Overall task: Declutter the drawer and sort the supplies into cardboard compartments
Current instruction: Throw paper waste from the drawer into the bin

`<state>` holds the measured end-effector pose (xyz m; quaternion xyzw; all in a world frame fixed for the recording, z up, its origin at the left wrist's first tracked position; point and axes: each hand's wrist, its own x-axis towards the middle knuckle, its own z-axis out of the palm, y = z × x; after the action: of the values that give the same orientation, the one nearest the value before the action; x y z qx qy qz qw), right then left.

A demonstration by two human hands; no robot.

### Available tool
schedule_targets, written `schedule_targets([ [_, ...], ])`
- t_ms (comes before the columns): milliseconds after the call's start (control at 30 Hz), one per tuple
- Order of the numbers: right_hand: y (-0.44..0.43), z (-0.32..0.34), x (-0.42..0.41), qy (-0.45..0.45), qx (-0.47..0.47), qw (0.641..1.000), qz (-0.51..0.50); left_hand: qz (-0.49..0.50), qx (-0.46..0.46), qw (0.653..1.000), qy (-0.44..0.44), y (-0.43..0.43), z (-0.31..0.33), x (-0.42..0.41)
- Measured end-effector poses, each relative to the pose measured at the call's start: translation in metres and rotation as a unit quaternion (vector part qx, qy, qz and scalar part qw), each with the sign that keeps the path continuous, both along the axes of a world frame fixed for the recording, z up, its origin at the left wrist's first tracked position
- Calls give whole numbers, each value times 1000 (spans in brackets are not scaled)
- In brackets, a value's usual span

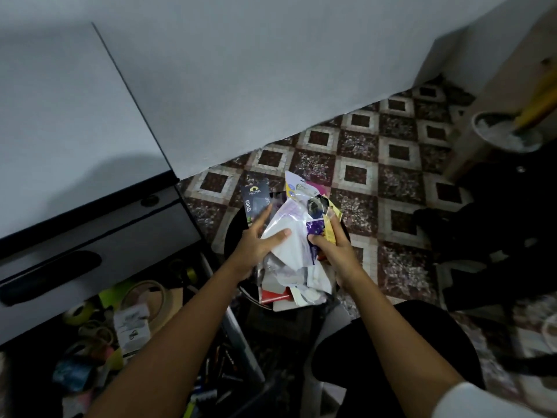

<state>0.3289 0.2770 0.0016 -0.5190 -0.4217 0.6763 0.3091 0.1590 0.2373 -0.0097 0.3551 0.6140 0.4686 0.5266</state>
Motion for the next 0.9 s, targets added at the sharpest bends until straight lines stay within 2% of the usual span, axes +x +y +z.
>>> schedule_targets([
  [200, 5, -35, -5, -77, 6, 997, 30, -10, -58, 996, 69, 3, -29, -9],
  [367, 12, -76, -10, -157, 5, 986, 62, 28, -83, 994, 69, -2, -46, -13],
  [567, 8, -63, -15, -177, -2, 983, 51, 39, -138, 985, 93, 4, -51, -14],
  [733, 9, -60, -14, -204, 16, 978, 43, 14, -134, 983, 126, 4, -39, -14],
  [900, -2, -42, -19, -266, 75, 959, 63, -1, -109, 979, 175, -17, -15, -25],
])
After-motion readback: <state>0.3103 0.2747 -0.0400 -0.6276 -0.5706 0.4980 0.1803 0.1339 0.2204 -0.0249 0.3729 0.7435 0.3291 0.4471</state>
